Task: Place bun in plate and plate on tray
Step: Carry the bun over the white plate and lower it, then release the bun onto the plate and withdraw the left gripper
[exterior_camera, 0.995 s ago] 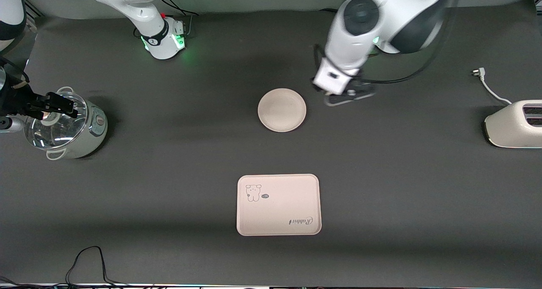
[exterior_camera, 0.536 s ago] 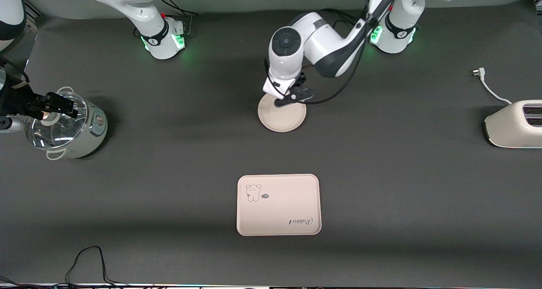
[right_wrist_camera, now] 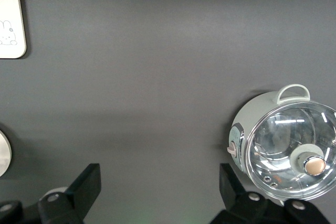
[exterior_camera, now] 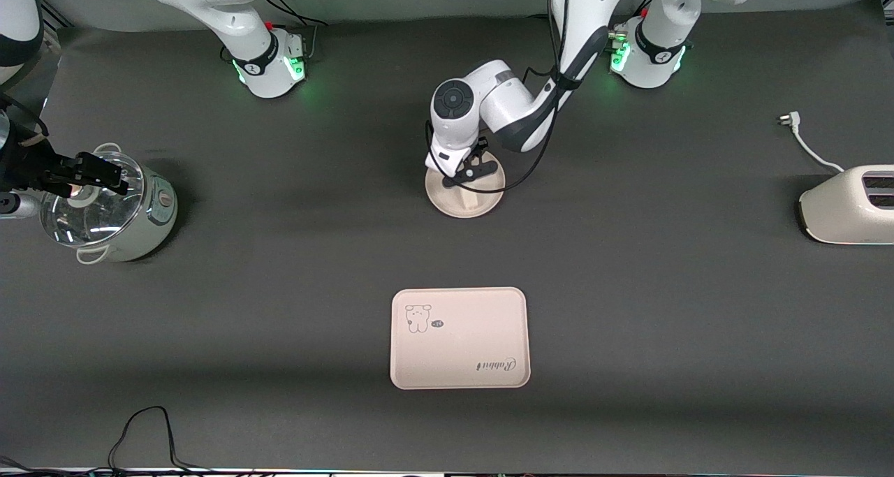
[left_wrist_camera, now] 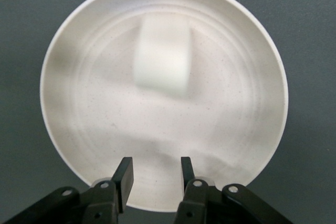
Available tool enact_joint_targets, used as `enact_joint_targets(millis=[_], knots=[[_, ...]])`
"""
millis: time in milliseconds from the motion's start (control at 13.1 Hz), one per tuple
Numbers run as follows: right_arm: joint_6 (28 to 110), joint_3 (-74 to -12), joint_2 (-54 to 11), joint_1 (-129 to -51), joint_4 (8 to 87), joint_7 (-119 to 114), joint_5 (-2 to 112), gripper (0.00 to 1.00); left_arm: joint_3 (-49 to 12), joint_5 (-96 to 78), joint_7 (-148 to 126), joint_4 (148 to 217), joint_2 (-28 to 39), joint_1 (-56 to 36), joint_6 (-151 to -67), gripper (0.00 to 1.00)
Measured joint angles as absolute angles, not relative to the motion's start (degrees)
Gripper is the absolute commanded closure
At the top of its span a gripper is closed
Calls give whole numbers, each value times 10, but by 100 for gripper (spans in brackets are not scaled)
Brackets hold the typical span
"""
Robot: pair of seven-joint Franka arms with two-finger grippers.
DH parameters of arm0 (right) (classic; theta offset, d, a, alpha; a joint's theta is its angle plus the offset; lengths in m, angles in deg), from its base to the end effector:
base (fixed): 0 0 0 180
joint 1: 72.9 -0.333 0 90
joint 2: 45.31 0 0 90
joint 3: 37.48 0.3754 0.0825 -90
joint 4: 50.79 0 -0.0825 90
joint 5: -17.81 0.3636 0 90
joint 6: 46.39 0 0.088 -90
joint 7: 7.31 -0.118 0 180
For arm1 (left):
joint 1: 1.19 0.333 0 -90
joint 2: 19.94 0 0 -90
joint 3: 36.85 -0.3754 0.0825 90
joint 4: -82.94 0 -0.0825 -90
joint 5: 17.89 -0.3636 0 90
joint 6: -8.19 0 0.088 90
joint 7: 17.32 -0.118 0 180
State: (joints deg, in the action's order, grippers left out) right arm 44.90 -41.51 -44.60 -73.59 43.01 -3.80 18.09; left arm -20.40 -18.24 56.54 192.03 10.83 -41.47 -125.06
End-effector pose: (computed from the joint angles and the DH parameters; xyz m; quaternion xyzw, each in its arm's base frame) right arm 0.5365 -0.0305 0.6383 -0.9996 -0.0013 0.0279 0.0037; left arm 0.3619 -0.5224 0.2734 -0.9831 -0.1618 0.0844 0.0128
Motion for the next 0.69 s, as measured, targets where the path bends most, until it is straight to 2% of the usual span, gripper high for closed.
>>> enact_joint_targets(millis=[77, 153, 230, 536, 689], knots=[[449, -415, -446, -736, 430, -38, 181, 0, -204, -185, 567, 1920, 108, -415, -1251, 38], [449, -415, -446, -736, 430, -38, 181, 0, -205, -186, 568, 1919, 108, -415, -1251, 4], [449, -415, -446, -736, 430, -38, 181, 0, -205, -186, 571, 1919, 108, -415, -1251, 0], [449, -415, -445, -736, 430, -38, 181, 0, -211, -188, 584, 1916, 96, -413, -1247, 0], [449, -415, -445, -736, 430, -38, 181, 0, -220, -189, 586, 1907, 65, -400, -1212, 0]])
